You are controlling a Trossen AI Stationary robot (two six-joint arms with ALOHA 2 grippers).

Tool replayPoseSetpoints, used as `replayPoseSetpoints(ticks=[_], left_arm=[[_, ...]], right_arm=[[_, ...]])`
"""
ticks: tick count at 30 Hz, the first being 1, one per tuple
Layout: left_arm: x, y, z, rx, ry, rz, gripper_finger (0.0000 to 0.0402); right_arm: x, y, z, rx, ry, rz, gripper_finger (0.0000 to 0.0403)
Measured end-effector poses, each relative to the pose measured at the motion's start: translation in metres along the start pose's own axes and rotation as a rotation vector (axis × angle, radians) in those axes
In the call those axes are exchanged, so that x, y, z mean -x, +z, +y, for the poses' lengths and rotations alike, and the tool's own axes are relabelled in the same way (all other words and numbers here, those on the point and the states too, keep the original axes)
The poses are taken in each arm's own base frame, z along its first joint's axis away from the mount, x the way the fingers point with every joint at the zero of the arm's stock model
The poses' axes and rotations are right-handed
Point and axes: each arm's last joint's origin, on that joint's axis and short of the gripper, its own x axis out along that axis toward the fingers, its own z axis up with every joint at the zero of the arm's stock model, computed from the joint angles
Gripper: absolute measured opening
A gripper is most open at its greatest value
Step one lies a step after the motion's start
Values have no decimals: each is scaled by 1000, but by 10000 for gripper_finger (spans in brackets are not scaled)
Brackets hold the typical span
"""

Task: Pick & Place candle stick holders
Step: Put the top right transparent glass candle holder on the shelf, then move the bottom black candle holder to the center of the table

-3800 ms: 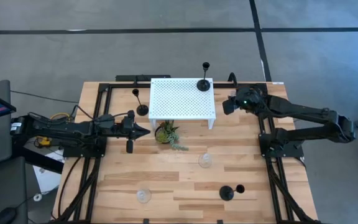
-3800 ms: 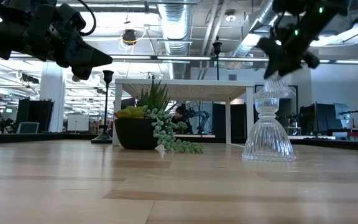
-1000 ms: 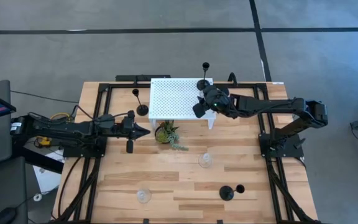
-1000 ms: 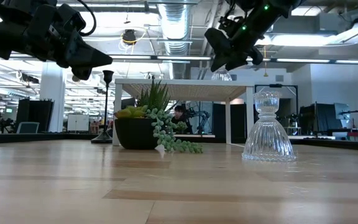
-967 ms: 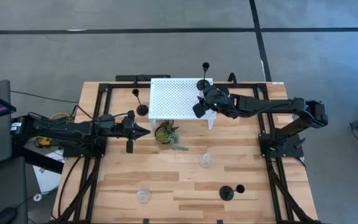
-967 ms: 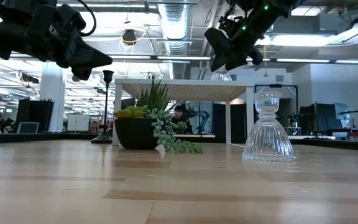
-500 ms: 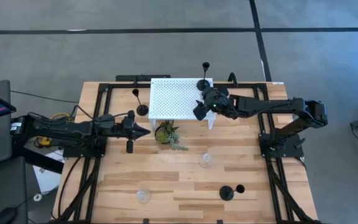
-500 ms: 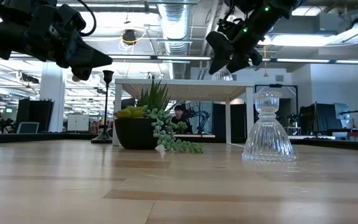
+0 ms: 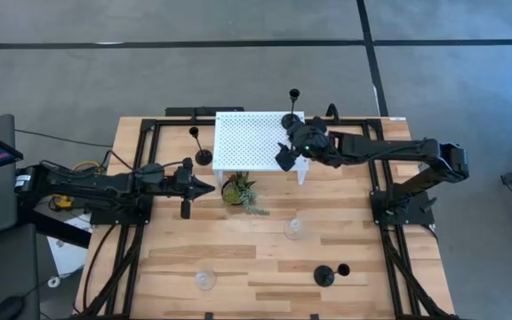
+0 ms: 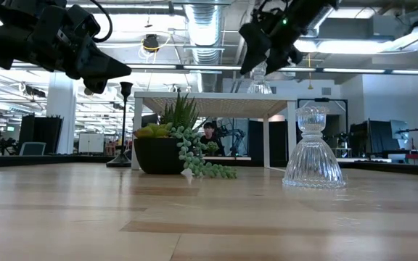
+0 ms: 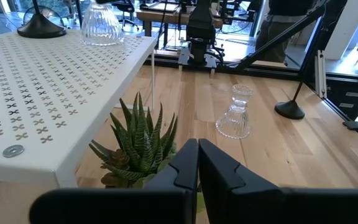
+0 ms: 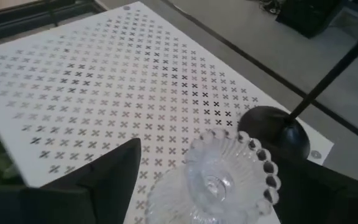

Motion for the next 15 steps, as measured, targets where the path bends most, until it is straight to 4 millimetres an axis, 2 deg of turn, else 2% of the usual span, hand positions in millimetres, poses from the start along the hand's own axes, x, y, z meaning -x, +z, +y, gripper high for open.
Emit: replayPoseSetpoints(ticks=[11, 15], left_arm=[[0, 0, 0, 0, 0, 0, 12], [0, 0, 0, 0, 0, 0, 12]], right_arm=[[31, 18, -2, 124, -6, 132, 302], [45, 22, 0, 142, -2, 169, 286]])
